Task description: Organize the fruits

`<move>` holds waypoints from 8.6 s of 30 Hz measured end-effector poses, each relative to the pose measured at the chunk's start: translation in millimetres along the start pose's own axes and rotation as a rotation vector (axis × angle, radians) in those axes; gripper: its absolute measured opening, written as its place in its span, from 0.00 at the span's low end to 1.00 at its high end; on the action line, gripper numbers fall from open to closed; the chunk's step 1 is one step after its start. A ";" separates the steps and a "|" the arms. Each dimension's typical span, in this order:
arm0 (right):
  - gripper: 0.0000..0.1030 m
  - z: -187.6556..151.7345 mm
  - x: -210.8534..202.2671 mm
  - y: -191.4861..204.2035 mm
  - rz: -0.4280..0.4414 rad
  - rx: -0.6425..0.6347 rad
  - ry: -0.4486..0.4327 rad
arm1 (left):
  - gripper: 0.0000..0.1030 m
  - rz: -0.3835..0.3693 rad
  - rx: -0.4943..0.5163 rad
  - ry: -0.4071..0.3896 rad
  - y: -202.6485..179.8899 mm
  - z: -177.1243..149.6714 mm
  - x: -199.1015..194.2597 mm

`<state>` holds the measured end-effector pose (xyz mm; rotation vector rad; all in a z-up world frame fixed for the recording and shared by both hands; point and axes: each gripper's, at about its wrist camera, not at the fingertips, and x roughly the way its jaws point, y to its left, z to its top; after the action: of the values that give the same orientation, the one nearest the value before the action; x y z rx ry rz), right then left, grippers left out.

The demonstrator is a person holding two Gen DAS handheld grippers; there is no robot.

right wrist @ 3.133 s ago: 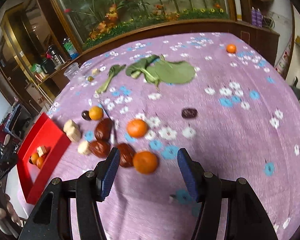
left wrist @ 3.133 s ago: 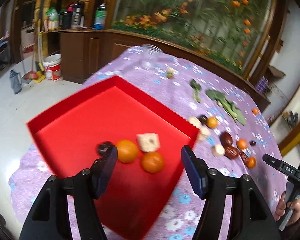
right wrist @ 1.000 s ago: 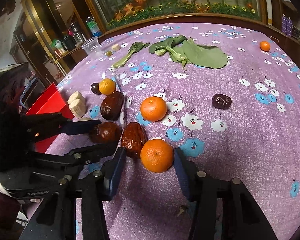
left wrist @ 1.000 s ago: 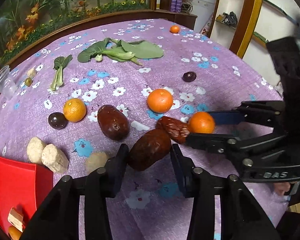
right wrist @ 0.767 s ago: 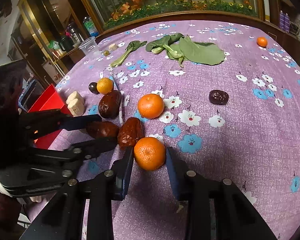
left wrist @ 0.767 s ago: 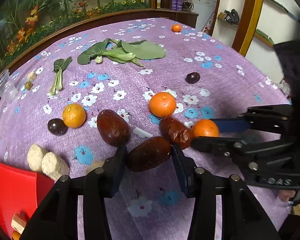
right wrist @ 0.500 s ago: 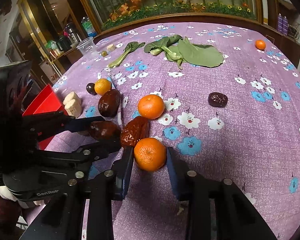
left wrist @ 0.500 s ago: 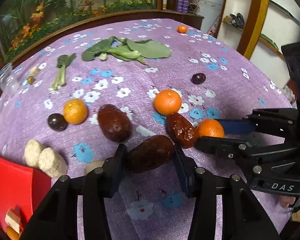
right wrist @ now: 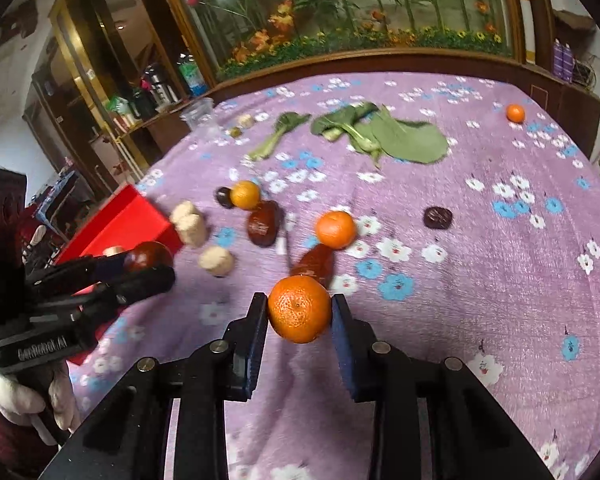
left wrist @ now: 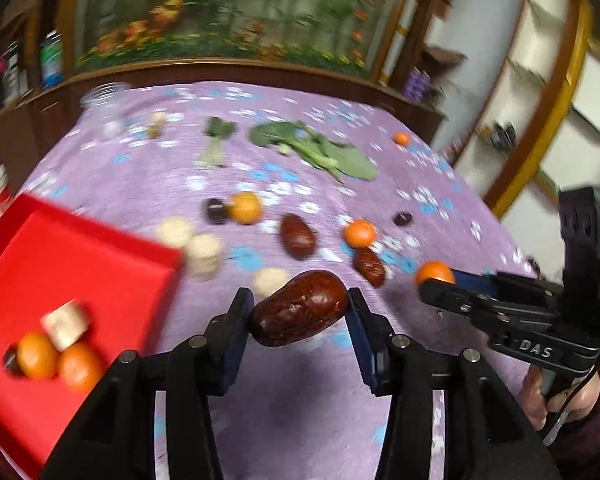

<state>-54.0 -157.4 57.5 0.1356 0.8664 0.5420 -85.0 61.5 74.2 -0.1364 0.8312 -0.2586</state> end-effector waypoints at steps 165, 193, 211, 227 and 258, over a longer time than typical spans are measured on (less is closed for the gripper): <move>0.33 38.3 122.2 194.9 0.168 -0.256 0.170 | 0.31 0.364 -0.453 -0.110 208.2 -20.9 -68.1; 0.56 35.1 101.0 202.6 0.119 -0.301 0.079 | 0.55 0.367 -0.490 -0.206 186.3 -12.8 -109.0; 0.57 9.2 -0.9 -15.4 -0.133 0.077 -0.005 | 0.66 0.179 -0.358 -0.157 98.9 -2.5 -88.5; 0.57 38.2 49.4 -30.5 -0.084 0.070 0.022 | 0.53 0.047 -0.029 0.015 -7.6 -3.5 12.9; 0.35 43.5 60.4 -7.7 -0.110 -0.013 0.036 | 0.28 0.050 -0.102 0.038 15.7 4.0 28.1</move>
<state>13.4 -129.1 41.7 0.0655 0.9000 0.4484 -61.2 68.8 53.4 -0.2062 0.8849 -0.1723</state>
